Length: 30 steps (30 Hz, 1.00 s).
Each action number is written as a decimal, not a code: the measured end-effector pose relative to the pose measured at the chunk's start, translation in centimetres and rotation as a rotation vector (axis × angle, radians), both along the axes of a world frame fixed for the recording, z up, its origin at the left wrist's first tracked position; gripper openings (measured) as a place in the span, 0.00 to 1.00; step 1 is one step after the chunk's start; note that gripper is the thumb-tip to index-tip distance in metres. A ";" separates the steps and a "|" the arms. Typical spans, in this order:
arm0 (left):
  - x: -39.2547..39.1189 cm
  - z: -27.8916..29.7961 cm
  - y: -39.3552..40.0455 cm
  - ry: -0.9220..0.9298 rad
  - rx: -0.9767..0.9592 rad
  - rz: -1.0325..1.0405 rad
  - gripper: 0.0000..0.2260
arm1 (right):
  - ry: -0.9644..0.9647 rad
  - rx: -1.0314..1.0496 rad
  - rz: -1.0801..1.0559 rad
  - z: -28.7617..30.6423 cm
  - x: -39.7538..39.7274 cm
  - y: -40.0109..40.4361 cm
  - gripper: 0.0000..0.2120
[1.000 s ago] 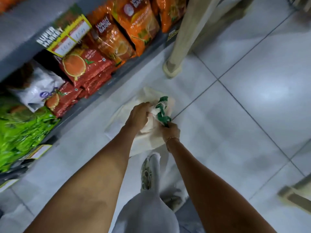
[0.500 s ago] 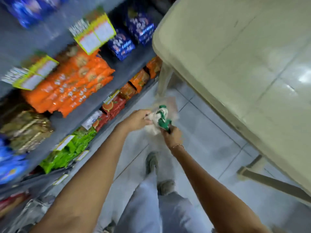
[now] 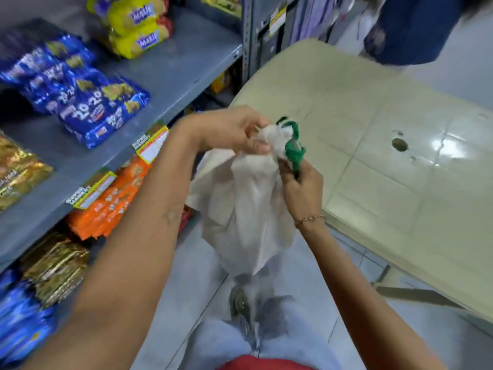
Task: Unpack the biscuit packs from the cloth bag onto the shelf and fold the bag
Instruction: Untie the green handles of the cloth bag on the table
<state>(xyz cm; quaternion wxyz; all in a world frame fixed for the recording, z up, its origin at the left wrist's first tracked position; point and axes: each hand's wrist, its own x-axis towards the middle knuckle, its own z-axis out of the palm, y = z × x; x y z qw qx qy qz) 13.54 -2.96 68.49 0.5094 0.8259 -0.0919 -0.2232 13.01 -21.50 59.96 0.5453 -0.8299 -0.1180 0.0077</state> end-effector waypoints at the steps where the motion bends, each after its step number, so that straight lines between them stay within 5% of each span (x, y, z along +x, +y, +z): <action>1: 0.8 1.8 -0.5 -0.028 -0.029 -0.012 0.04 | -0.037 0.038 -0.029 1.6 0.8 -0.4 0.10; 5: 4.5 7.0 -3.1 -0.140 -0.090 -0.022 0.11 | -0.149 0.081 -0.105 6.6 5.0 -2.1 0.20; 10: 10.7 9.3 -6.5 -0.247 -0.136 -0.072 0.10 | -0.278 0.029 -0.199 9.5 11.7 -5.6 0.16; 15: 18.9 8.9 -10.2 -0.181 -0.142 -0.090 0.25 | -0.335 -0.067 -0.227 9.2 19.7 -9.1 0.14; 17: 22.3 7.7 -11.4 -0.136 -0.159 -0.082 0.23 | -0.294 -0.124 -0.206 8.4 23.0 -10.4 0.12; 21: 28.0 4.2 -13.3 -0.100 -0.187 -0.032 0.03 | -0.222 -0.198 -0.191 6.7 28.4 -12.7 0.06; 30: 33.1 -1.3 -11.8 -0.046 -0.290 0.036 0.09 | -0.272 -0.172 -0.205 5.5 34.3 -11.4 0.12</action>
